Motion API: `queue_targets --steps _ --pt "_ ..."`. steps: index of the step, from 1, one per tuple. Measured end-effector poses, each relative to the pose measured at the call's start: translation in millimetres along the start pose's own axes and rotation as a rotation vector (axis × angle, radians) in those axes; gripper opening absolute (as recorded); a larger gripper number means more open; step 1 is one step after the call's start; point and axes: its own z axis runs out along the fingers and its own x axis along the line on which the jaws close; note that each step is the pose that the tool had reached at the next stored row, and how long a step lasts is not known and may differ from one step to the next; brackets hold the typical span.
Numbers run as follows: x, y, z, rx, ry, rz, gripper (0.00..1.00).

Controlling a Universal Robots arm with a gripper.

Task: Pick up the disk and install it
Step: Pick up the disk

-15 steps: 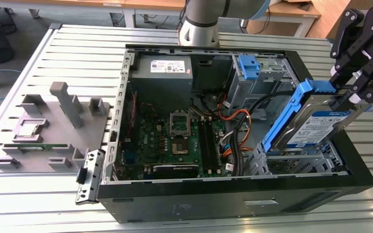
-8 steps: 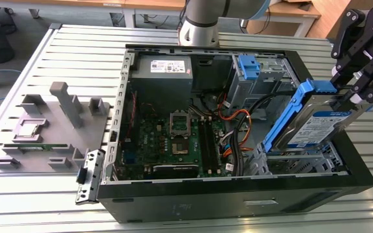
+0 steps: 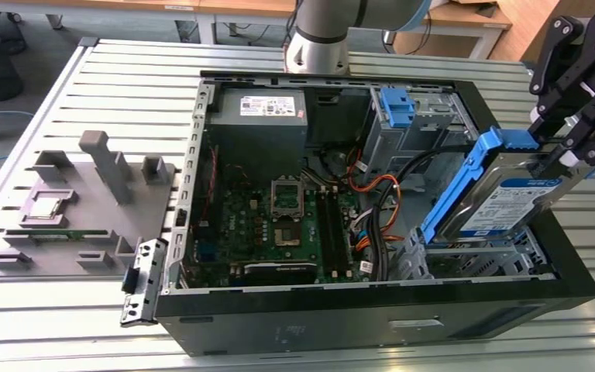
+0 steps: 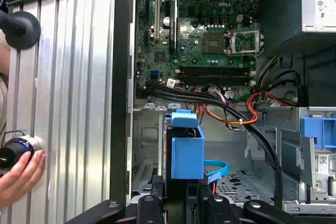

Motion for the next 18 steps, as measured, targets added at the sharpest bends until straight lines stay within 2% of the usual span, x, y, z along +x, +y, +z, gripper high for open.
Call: queue_targets --steps 18 --pt "0.0 1.0 1.5 0.0005 -0.0001 0.0 0.35"
